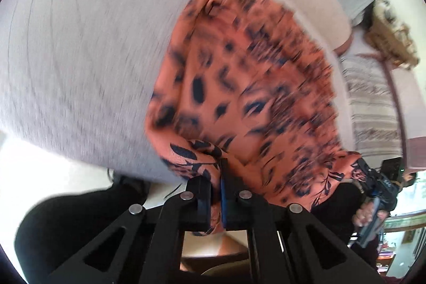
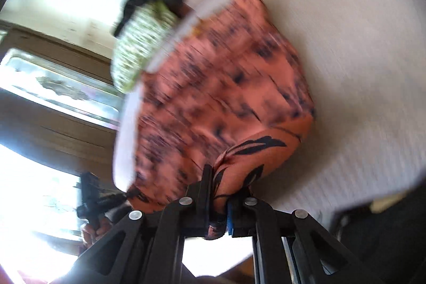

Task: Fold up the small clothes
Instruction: 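Carry the held hem over the dress body with both grippers and lower it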

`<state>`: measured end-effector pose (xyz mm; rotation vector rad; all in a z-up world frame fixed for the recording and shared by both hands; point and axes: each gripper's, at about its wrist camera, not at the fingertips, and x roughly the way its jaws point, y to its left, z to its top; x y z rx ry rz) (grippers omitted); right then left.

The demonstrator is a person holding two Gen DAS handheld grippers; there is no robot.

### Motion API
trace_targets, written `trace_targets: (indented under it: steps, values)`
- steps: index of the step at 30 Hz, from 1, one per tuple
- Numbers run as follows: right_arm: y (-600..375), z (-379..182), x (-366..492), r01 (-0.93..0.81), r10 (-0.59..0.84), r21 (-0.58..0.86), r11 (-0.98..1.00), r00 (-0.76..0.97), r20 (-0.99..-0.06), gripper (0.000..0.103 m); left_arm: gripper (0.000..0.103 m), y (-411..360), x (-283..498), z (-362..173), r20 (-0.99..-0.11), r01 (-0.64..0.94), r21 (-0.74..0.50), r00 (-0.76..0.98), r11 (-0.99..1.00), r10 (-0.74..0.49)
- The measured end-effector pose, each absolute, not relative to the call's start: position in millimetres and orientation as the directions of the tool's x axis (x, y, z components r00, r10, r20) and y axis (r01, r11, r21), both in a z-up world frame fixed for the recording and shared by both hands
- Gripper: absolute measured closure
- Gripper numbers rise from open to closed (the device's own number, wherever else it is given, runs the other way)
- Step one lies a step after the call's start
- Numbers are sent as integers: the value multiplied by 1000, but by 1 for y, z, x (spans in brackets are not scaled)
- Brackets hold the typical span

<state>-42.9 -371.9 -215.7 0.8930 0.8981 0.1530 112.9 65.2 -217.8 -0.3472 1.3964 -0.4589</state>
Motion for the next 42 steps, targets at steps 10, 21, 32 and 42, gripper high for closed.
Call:
trace_targets:
  steps: [10,21,32,42]
  values:
    - [-435,-183,85,198,350,752,628,792,-500,94,98,29,261,-155,-803,183,-501,267,846,-533]
    - [-509,-270,218,485,143,668,564,740,-658,87,59,8,398,-228,-771,-61,-504,482,862,-417]
    - [-502,-237,199,403,117,747,528,837,-534,0,32,32,311,-216,-679,-132,-553,644,822,-353]
    - [-302,-221,235,79,290,430,899,627,-723,54,32,-44,279,-229,-826,-79,-94,563,992,-33]
